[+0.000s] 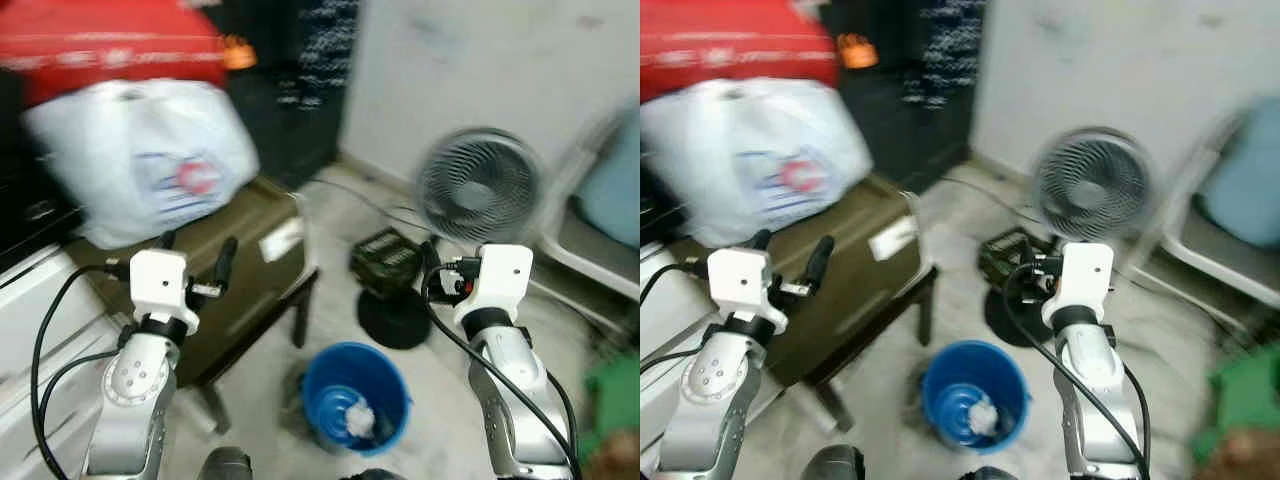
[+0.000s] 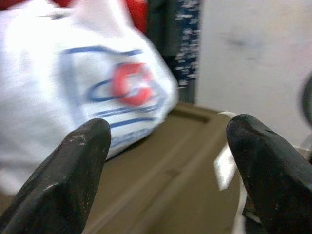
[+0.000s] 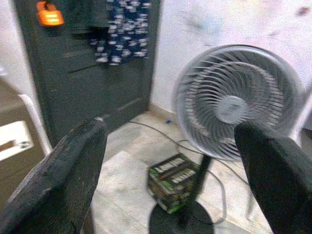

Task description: Clean up the room

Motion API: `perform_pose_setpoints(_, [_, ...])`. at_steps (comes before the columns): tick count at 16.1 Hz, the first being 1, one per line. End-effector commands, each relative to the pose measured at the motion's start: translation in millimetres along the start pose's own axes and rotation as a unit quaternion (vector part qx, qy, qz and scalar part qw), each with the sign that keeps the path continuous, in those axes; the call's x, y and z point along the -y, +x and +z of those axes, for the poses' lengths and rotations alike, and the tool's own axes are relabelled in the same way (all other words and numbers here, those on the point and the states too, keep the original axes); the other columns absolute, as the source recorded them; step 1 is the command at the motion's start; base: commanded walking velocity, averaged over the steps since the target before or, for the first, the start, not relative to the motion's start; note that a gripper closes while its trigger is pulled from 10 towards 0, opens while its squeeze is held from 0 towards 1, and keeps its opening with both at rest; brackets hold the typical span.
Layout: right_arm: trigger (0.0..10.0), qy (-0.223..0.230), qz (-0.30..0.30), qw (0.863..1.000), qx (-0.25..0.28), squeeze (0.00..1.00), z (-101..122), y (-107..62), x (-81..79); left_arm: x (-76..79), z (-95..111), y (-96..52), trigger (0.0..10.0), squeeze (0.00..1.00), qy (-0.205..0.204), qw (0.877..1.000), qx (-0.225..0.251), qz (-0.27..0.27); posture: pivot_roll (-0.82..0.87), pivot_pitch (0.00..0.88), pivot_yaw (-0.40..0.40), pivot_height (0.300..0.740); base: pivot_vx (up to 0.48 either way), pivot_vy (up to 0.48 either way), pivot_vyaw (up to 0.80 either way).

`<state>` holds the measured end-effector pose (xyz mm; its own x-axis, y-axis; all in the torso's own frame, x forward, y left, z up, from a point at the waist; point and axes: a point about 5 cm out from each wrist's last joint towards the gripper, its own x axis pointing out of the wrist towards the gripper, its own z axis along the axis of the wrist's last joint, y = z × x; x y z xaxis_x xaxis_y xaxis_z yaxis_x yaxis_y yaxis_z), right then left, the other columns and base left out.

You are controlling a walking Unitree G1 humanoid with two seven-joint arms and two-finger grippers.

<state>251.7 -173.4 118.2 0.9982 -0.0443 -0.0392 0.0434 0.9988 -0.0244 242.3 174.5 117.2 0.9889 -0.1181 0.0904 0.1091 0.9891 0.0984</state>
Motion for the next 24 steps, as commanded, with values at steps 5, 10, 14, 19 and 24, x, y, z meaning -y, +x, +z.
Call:
perform_pose_setpoints(5, [10.0,0.033,-0.026,0.999,-0.007,0.00,-0.9,0.6,3.4,4.8,2.2,5.5,10.0,0.00,0.001,1.000,-0.003,0.010,-0.04,0.000,-0.064,0.740,0.000,0.000,0.80])
perform_pose_setpoints(10, [10.0,0.041,-0.035,0.998,-0.009,0.00,-1.4,-2.4,4.5,2.9,6.0,5.6,10.0,0.00,-0.002,1.000,0.002,0.016,-0.03,0.015,-0.060,0.740,0.000,0.000,0.80])
perform_pose_setpoints(14, [10.0,0.040,-0.030,0.999,-0.009,0.00,-1.1,-0.6,4.4,5.8,7.3,9.9,10.0,0.00,-0.001,1.000,-0.001,0.022,-0.03,0.015,-0.063,0.740,0.000,0.000,0.80])
perform_pose_setpoints(19, [10.0,0.038,-0.026,0.999,-0.006,0.00,-0.3,0.5,5.1,4.7,6.6,7.7,10.0,0.00,0.004,1.000,-0.005,0.022,-0.02,0.012,-0.065,0.740,0.000,0.000,0.80])
perform_pose_setpoints(24, [10.0,0.038,-0.026,0.999,-0.004,0.00,0.1,2.1,5.5,-1.9,-1.9,-8.5,10.0,0.00,0.024,0.999,-0.029,0.014,-0.02,0.009,-0.060,0.740,0.000,0.000,0.80])
